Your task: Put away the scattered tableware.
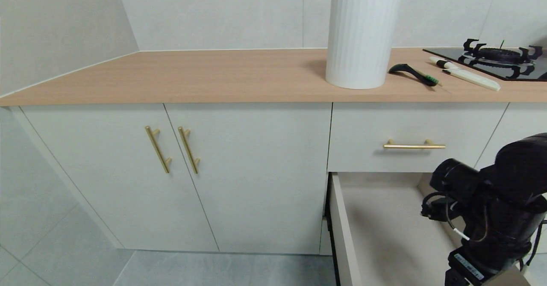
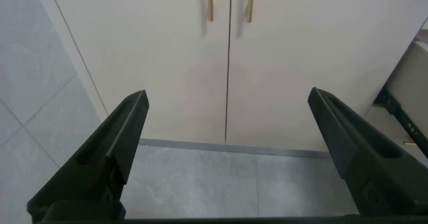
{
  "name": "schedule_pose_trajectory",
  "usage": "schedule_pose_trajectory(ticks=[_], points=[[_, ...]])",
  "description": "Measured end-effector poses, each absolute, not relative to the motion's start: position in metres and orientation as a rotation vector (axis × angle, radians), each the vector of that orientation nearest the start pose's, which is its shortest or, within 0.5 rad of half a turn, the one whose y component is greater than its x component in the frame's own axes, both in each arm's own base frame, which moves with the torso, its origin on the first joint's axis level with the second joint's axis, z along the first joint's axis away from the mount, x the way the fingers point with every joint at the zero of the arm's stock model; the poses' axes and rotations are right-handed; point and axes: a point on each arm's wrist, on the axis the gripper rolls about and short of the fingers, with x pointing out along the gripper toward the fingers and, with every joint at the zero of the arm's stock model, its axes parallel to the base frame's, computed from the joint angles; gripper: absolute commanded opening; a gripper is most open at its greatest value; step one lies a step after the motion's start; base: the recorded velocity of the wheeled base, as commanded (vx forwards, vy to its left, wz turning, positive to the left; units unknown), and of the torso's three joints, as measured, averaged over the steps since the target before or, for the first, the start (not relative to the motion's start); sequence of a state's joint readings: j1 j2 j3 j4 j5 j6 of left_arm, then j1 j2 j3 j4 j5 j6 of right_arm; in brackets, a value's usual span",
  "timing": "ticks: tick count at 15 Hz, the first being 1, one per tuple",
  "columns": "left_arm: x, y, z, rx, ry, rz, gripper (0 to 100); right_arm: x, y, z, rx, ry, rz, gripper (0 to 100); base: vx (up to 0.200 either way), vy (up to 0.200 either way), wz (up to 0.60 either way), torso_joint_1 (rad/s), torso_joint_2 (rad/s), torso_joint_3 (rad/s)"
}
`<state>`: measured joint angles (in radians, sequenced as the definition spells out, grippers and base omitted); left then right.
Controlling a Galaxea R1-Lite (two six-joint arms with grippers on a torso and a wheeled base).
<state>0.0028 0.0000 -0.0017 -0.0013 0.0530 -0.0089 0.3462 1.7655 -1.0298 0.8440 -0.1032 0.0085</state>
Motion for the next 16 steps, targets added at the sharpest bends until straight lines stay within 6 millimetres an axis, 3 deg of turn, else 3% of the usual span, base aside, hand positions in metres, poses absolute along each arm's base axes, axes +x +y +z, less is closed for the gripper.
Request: schedule_pose_trajectory(ticks=[4, 9, 16], points=[[-0.023, 0.001, 0.076, -0.009, -0.003, 0.056, 100, 0.191, 0.066, 0.19, -0.276, 1.277, 0.198, 100, 0.0, 0.0, 0.0, 0.0, 0.0, 0.0], [-0.023, 0.001, 0.076, -0.009, -0.003, 0.056, 100, 0.146, 0.05, 0.245, -0.198, 0.931, 0.218, 100, 0.0, 0.0, 0.0, 0.005, -0.09, -0.088], [-0.023, 0.001, 0.076, -0.009, -0.003, 0.056, 100, 0.128, 0.043, 0.256, -0.181, 0.85, 0.224, 100, 0.0, 0.0, 0.0, 0.074, -0.41, -0.343]])
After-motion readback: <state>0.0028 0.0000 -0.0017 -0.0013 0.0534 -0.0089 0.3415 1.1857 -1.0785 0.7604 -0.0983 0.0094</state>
